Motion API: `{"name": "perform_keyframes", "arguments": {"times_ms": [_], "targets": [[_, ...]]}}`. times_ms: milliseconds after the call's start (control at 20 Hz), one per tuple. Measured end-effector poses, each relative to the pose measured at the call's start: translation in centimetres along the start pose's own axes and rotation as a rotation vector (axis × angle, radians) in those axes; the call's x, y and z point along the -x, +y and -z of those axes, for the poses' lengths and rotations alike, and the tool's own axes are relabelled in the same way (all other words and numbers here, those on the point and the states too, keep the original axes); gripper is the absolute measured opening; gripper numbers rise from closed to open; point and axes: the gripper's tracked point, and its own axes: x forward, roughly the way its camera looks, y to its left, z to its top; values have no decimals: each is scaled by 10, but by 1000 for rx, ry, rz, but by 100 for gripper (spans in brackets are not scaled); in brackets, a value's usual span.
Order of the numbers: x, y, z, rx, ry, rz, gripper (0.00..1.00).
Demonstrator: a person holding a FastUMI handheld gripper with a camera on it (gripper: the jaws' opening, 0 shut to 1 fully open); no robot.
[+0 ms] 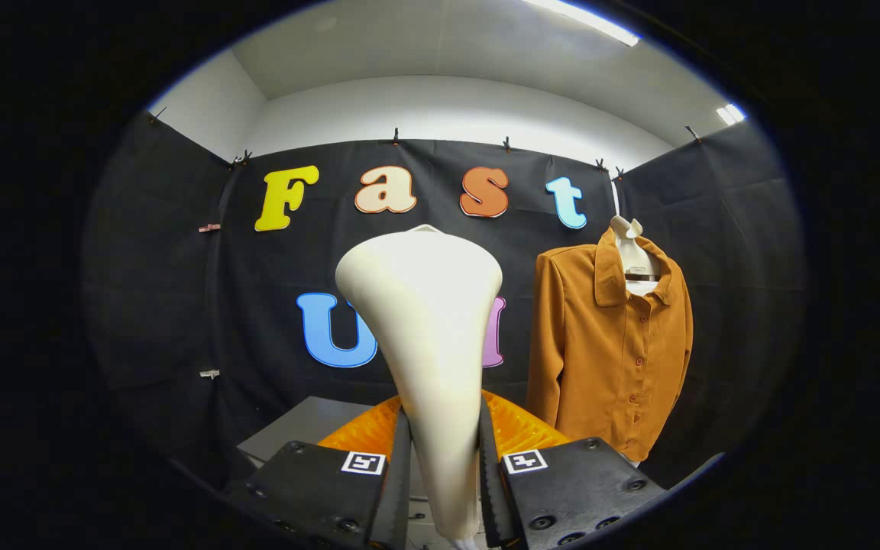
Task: Iron the clothes twice with a garment steamer, once on the left side and once on the right side.
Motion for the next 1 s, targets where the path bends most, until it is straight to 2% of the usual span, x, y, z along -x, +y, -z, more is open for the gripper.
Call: {"name": "perform_keyframes", "arguments": {"times_ms": [400,1000], "targets": [[-1,-3,-6,-4,-27,17,41],[-9,-4,6,-26,28,24,41]]}}
